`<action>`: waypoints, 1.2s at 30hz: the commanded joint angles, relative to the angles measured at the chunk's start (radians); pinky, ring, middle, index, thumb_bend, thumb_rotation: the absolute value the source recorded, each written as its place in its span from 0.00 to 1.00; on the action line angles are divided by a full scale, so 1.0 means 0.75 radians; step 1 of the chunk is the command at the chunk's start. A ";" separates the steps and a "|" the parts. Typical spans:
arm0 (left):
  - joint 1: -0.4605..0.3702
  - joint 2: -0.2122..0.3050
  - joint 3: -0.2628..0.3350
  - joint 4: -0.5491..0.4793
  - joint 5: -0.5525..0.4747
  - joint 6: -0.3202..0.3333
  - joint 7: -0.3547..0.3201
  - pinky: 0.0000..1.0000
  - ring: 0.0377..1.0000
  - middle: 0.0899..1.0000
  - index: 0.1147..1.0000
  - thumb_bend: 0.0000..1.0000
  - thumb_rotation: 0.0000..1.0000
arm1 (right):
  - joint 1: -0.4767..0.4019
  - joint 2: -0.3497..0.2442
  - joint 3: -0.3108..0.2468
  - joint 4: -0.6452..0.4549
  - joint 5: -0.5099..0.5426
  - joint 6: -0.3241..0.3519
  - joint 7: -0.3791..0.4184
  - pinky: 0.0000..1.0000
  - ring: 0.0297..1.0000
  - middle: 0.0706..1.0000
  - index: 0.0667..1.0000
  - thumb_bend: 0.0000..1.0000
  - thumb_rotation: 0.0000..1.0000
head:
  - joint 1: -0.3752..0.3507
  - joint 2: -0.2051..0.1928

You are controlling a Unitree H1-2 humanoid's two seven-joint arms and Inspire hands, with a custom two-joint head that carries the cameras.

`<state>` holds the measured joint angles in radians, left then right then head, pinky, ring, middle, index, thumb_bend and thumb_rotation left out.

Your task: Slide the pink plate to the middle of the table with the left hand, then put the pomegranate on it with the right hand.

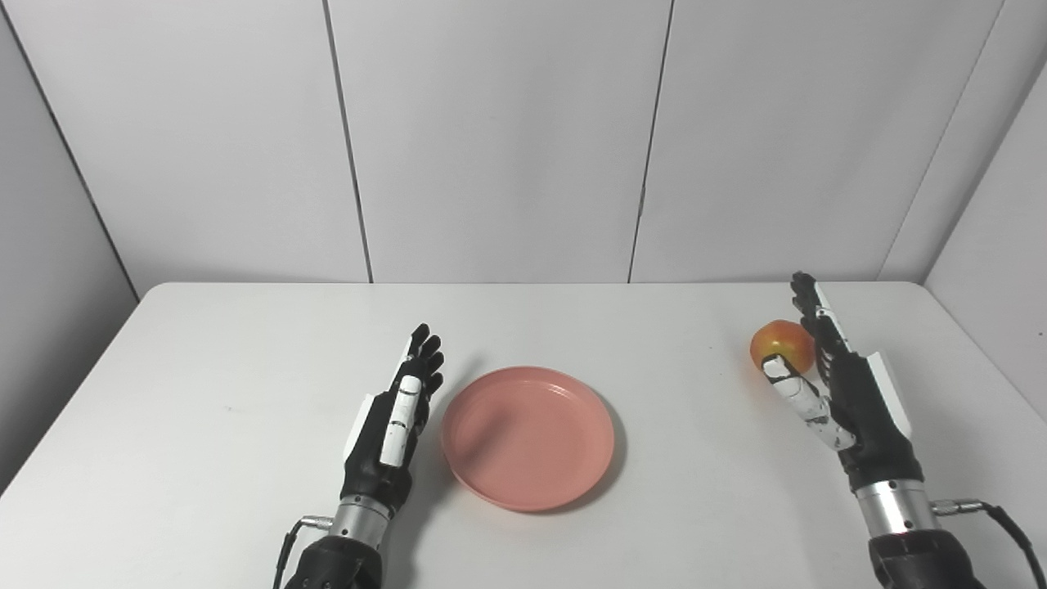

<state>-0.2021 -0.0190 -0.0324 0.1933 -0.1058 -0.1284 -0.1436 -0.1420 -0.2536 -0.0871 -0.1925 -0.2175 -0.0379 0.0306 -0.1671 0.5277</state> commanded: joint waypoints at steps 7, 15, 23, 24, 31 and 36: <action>-0.002 0.032 0.017 0.038 -0.042 0.026 -0.029 1.00 1.00 1.00 1.00 0.54 1.00 | -0.167 -0.105 -0.015 0.033 -0.176 0.063 -0.021 0.91 0.94 0.95 0.95 0.78 0.75 | -0.098 -0.011; -0.015 0.050 0.028 0.061 -0.068 0.041 -0.047 1.00 1.00 1.00 1.00 0.54 1.00 | -0.348 -0.189 0.017 0.264 -0.260 0.162 0.010 0.85 0.93 0.94 0.94 0.86 0.61 | -0.182 -0.030; -0.008 0.081 0.023 0.061 -0.072 0.015 -0.067 1.00 1.00 1.00 1.00 0.54 1.00 | -0.540 -0.241 0.143 0.565 -0.415 0.232 -0.023 0.82 0.91 0.93 0.92 0.92 0.51 | -0.252 -0.035; -0.008 0.084 0.024 0.062 -0.073 0.014 -0.069 1.00 1.00 1.00 1.00 0.54 1.00 | -0.556 -0.242 0.155 0.592 -0.426 0.241 -0.025 0.82 0.91 0.93 0.92 0.93 0.50 | -0.254 -0.035; -0.005 0.098 0.031 0.053 -0.085 0.017 -0.082 1.00 1.00 1.00 1.00 0.52 1.00 | -0.671 -0.257 0.242 0.816 -0.486 0.219 -0.055 0.82 0.91 0.93 0.93 0.98 0.50 | -0.277 -0.037; 0.000 0.102 0.030 0.036 -0.094 0.024 -0.082 1.00 1.00 1.00 1.00 0.49 1.00 | -0.714 -0.270 0.314 0.925 -0.527 0.218 -0.057 0.84 0.91 0.92 0.93 0.98 0.48 | -0.280 -0.031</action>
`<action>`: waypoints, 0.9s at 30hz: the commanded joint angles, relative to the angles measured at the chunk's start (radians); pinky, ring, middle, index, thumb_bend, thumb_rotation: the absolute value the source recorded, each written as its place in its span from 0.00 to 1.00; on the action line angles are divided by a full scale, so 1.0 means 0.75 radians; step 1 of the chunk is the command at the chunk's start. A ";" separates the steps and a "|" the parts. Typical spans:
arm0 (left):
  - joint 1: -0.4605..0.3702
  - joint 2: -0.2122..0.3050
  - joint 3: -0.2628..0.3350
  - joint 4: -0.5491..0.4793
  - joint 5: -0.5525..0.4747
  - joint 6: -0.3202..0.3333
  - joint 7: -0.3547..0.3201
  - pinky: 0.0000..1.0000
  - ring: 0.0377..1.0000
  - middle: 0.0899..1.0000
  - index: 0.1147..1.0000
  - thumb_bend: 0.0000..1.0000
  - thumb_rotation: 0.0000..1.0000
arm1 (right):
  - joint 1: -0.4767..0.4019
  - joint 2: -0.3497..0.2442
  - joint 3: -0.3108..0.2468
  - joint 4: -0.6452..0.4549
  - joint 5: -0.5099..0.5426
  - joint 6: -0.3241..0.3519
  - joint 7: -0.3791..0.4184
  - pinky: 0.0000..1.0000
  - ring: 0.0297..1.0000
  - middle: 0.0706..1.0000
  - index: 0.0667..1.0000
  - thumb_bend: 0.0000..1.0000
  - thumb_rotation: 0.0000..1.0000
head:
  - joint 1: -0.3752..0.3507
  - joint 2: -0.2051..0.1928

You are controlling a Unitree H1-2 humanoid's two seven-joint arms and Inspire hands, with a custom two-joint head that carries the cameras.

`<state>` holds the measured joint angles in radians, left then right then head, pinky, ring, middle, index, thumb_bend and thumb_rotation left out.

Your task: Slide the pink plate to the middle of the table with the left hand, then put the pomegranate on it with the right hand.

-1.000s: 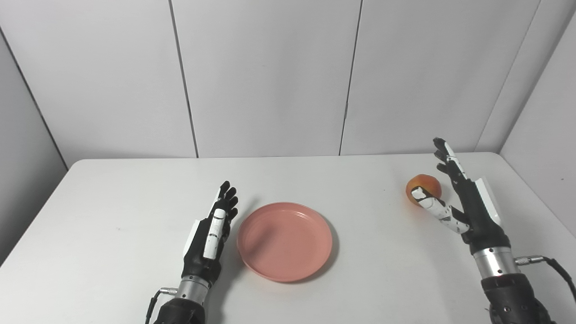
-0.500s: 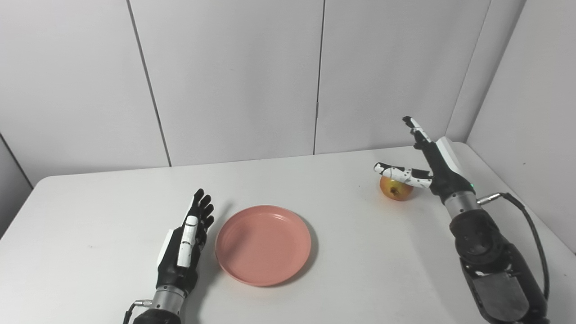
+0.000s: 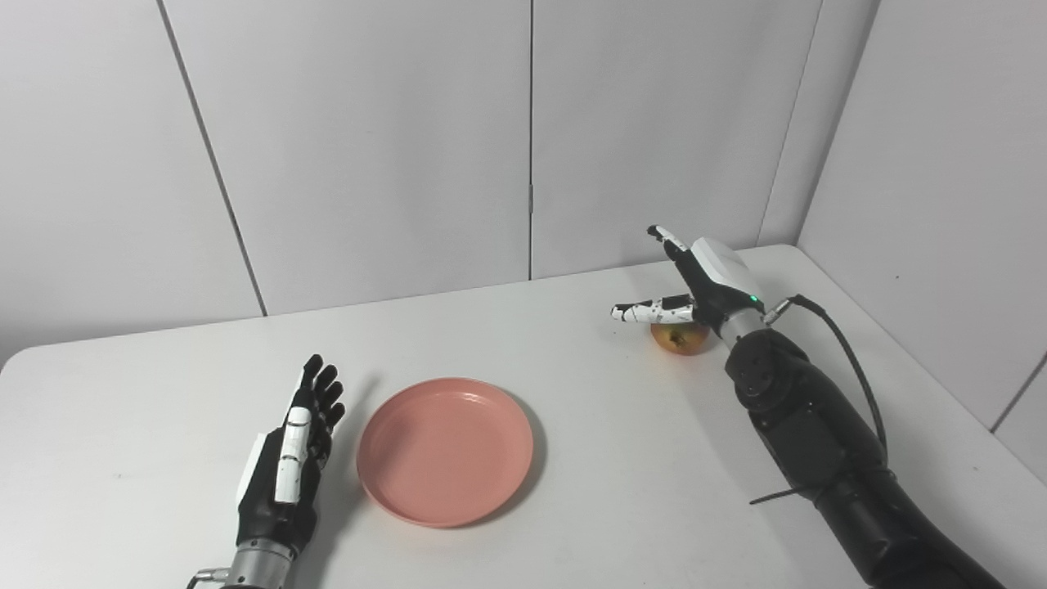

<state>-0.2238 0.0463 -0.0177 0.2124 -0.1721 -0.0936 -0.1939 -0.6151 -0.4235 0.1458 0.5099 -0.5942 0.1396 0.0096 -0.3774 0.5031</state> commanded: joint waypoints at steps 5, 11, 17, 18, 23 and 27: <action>0.035 0.018 0.006 0.000 -0.007 -0.022 -0.017 1.00 1.00 1.00 1.00 0.49 1.00 | -0.108 -0.051 0.047 0.062 -0.028 -0.026 -0.032 0.87 0.92 0.92 0.93 0.98 0.46 | 0.003 0.007; 0.036 0.013 0.007 -0.005 -0.005 -0.022 -0.010 1.00 1.00 1.00 1.00 0.49 1.00 | -0.122 -0.073 0.090 0.101 -0.036 -0.023 -0.020 0.89 0.92 0.93 0.93 0.97 0.44 | 0.001 0.009; 0.043 0.012 0.002 -0.023 -0.001 -0.007 -0.008 1.00 1.00 1.00 1.00 0.49 1.00 | -0.104 -0.096 0.108 0.071 -0.036 -0.004 -0.002 0.88 0.91 0.92 0.92 0.95 0.42 | 0.002 0.014; 0.044 0.012 0.002 -0.026 -0.001 -0.006 -0.008 1.00 1.00 1.00 1.00 0.49 1.00 | -0.095 -0.098 0.105 0.054 -0.031 0.007 0.006 0.88 0.91 0.92 0.92 0.95 0.41 | 0.003 0.015; 0.042 0.013 0.001 -0.023 -0.003 -0.010 -0.012 1.00 1.00 1.00 1.00 0.49 1.00 | -0.062 -0.110 0.093 -0.015 -0.026 0.033 0.031 0.86 0.91 0.91 0.91 0.93 0.40 | 0.003 0.017; 0.043 0.009 0.001 -0.027 -0.003 -0.008 -0.008 1.00 1.00 1.00 1.00 0.49 1.00 | -0.038 -0.118 0.088 -0.059 -0.031 0.037 0.033 0.81 0.89 0.89 0.89 0.91 0.38 | 0.005 0.019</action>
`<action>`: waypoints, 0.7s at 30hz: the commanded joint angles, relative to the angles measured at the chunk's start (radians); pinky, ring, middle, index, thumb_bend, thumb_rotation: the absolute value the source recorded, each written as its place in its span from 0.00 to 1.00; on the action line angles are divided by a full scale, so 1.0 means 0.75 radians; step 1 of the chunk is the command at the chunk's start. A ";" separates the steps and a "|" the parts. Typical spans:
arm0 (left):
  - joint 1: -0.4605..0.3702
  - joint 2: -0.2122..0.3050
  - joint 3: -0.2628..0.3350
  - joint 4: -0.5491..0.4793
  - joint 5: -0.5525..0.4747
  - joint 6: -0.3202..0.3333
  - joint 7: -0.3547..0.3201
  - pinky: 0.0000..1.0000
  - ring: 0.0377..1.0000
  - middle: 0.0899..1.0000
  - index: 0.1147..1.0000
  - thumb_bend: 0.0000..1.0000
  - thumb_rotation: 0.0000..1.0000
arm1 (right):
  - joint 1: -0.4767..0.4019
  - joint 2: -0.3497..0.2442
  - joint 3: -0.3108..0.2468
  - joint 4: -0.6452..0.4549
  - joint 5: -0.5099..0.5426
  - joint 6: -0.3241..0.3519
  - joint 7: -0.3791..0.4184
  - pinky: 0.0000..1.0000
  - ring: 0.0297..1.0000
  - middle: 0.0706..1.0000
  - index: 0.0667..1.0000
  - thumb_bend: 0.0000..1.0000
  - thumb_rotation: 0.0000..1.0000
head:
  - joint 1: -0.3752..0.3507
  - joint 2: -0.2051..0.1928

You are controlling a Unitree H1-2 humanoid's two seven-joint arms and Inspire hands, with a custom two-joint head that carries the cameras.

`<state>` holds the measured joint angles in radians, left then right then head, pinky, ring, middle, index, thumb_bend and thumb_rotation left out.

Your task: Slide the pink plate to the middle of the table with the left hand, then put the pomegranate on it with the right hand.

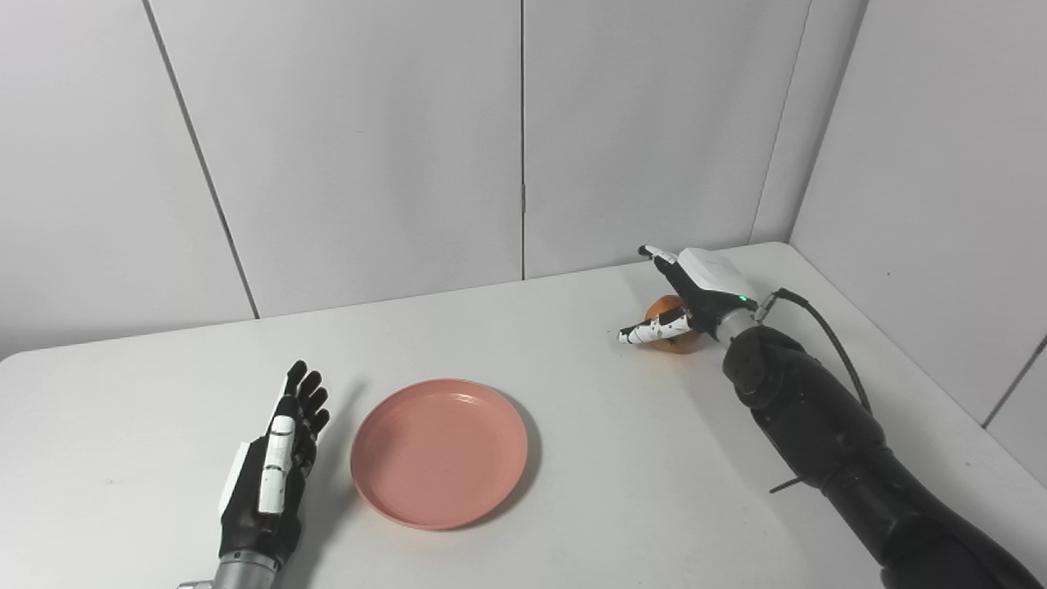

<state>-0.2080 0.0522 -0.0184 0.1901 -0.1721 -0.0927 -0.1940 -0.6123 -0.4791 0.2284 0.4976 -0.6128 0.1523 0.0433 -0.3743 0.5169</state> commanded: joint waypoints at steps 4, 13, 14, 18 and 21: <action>0.023 0.004 0.000 -0.001 0.000 -0.004 -0.009 1.00 1.00 1.00 1.00 0.50 1.00 | -0.022 -0.046 -0.039 -0.062 0.005 -0.004 -0.035 0.71 0.80 0.82 0.83 0.88 0.29 | -0.002 0.002; 0.023 0.000 0.000 -0.007 -0.002 -0.004 -0.007 1.00 1.00 1.00 1.00 0.49 1.00 | -0.004 -0.046 -0.058 -0.091 0.013 0.017 -0.009 0.51 0.59 0.67 0.69 0.83 0.14 | -0.001 0.007; 0.024 0.000 -0.001 -0.010 -0.002 -0.001 -0.008 1.00 1.00 1.00 1.00 0.49 1.00 | -0.004 -0.046 -0.057 -0.091 0.012 0.028 -0.001 0.50 0.58 0.66 0.68 0.83 0.12 | 0.000 0.008; 0.025 -0.001 -0.001 -0.007 -0.001 -0.005 -0.006 1.00 1.00 1.00 1.00 0.49 1.00 | -0.002 -0.048 -0.050 -0.092 0.002 0.065 0.024 0.50 0.58 0.65 0.65 0.83 0.05 | 0.000 0.009; 0.026 -0.003 -0.001 -0.009 -0.005 -0.003 -0.008 1.00 1.00 1.00 1.00 0.50 1.00 | -0.002 -0.044 -0.049 -0.085 -0.007 0.079 0.020 0.50 0.57 0.64 0.64 0.80 0.00 | 0.001 0.011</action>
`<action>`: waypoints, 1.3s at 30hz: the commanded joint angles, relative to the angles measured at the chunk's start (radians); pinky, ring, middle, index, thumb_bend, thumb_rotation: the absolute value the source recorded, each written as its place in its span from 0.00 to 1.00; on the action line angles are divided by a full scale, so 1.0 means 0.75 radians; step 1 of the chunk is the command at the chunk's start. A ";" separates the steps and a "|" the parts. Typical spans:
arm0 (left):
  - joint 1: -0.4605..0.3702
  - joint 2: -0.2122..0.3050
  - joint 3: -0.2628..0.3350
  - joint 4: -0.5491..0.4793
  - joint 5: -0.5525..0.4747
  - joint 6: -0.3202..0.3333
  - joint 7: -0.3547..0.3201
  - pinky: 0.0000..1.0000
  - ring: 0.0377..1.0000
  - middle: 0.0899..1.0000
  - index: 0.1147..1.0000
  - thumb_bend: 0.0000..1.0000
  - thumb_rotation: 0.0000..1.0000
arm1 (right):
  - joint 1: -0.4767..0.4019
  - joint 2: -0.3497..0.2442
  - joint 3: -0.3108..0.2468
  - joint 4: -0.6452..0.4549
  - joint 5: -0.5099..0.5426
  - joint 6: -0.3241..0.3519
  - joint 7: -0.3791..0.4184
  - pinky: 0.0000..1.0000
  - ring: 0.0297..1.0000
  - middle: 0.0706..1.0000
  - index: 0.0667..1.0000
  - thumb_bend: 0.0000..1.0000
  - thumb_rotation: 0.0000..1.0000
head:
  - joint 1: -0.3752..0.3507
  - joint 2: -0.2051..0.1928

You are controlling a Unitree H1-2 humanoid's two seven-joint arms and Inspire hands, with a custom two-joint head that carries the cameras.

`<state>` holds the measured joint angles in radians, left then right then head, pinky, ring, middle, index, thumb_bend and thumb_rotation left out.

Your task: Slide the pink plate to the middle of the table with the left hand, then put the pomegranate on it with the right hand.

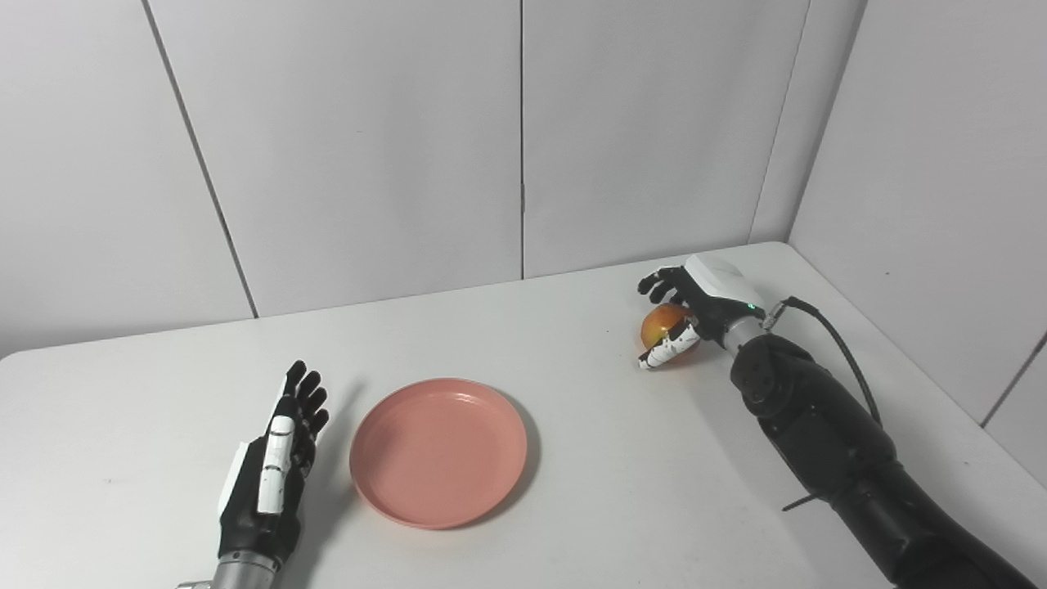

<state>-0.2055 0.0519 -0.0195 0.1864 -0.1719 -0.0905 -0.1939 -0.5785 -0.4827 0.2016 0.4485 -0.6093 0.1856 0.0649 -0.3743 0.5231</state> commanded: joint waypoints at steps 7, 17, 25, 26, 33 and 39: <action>0.027 0.000 -0.002 -0.016 -0.007 0.006 -0.011 1.00 1.00 1.00 1.00 0.50 1.00 | -0.044 -0.030 -0.014 0.011 -0.035 0.010 -0.079 0.42 0.42 0.52 0.61 0.55 0.00 | 0.002 0.005; 0.025 -0.009 -0.003 -0.014 -0.011 0.003 -0.009 1.00 1.00 1.00 1.00 0.48 1.00 | -0.021 -0.008 -0.048 0.001 0.013 -0.155 -0.273 0.25 0.34 0.41 0.50 0.51 0.00 | 0.010 0.005; 0.023 -0.021 -0.006 -0.008 -0.002 0.005 0.000 1.00 1.00 1.00 1.00 0.49 1.00 | -0.023 0.007 -0.062 -0.078 0.036 -0.207 -0.317 0.23 0.34 0.41 0.51 0.51 0.00 | 0.025 0.000; 0.023 -0.022 -0.006 -0.007 0.001 0.003 0.001 1.00 1.00 1.00 1.00 0.49 1.00 | -0.023 0.009 -0.063 -0.087 0.035 -0.204 -0.315 0.22 0.33 0.40 0.51 0.51 0.00 | 0.025 0.000; 0.021 -0.029 -0.013 -0.002 0.016 0.000 0.011 1.00 1.00 1.00 1.00 0.50 1.00 | -0.019 0.046 -0.067 -0.244 0.055 -0.234 -0.296 0.25 0.35 0.41 0.50 0.51 0.00 | 0.046 0.000; 0.020 -0.034 -0.014 0.004 0.021 -0.004 0.009 1.00 1.00 1.00 1.00 0.50 1.00 | -0.029 0.080 -0.036 -0.320 0.044 -0.257 -0.268 0.25 0.35 0.42 0.50 0.51 0.00 | 0.058 0.001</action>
<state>-0.1990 0.0389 -0.0263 0.1765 -0.1538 -0.0763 -0.1871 -0.5489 -0.4100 0.1789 0.2468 -0.5700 0.0525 -0.1309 -0.3314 0.5231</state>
